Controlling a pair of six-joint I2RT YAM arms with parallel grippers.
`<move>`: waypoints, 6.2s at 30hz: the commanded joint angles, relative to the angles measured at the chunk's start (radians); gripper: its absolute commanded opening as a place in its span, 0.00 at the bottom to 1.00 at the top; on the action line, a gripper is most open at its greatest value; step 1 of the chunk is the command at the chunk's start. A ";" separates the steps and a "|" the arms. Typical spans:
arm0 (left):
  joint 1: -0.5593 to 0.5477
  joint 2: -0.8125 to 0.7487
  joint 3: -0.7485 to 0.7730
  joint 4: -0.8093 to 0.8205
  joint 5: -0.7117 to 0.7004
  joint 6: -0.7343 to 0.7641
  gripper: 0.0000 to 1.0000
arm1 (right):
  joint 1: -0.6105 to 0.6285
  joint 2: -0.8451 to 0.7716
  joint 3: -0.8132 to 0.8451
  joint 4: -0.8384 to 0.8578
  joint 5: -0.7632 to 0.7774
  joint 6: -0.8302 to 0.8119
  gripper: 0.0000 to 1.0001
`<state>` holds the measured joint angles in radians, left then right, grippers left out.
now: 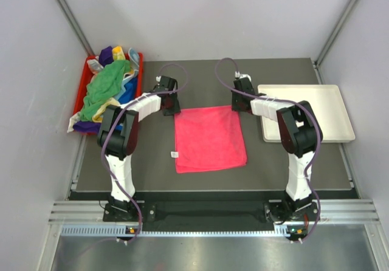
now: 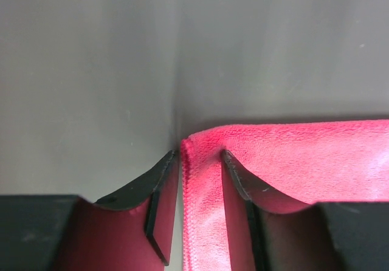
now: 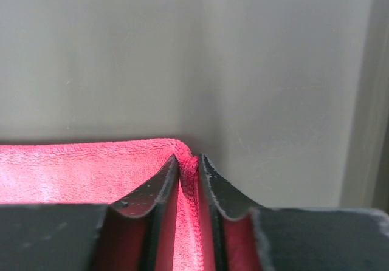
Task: Fold and stack the towels
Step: Fold the towel, then neatly place the folded towel into the bin
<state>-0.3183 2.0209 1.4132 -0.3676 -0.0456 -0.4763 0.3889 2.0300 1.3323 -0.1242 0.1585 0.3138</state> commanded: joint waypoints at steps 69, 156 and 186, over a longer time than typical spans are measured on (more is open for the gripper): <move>-0.102 -0.686 -0.815 0.610 0.006 -0.119 0.00 | 0.143 -0.812 -0.880 0.396 0.067 0.223 0.00; -0.203 -0.626 -0.728 0.147 -0.134 -0.139 0.25 | 0.334 -0.872 -0.860 0.068 0.142 0.363 0.28; -0.369 -0.447 -0.671 0.286 -0.092 -0.196 0.29 | 0.217 -0.571 -0.739 0.192 -0.031 0.358 0.48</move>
<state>-0.6792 1.5848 0.7883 -0.1062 -0.1440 -0.6472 0.5743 1.4284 0.5789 0.0528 0.1280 0.6483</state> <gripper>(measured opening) 0.296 0.491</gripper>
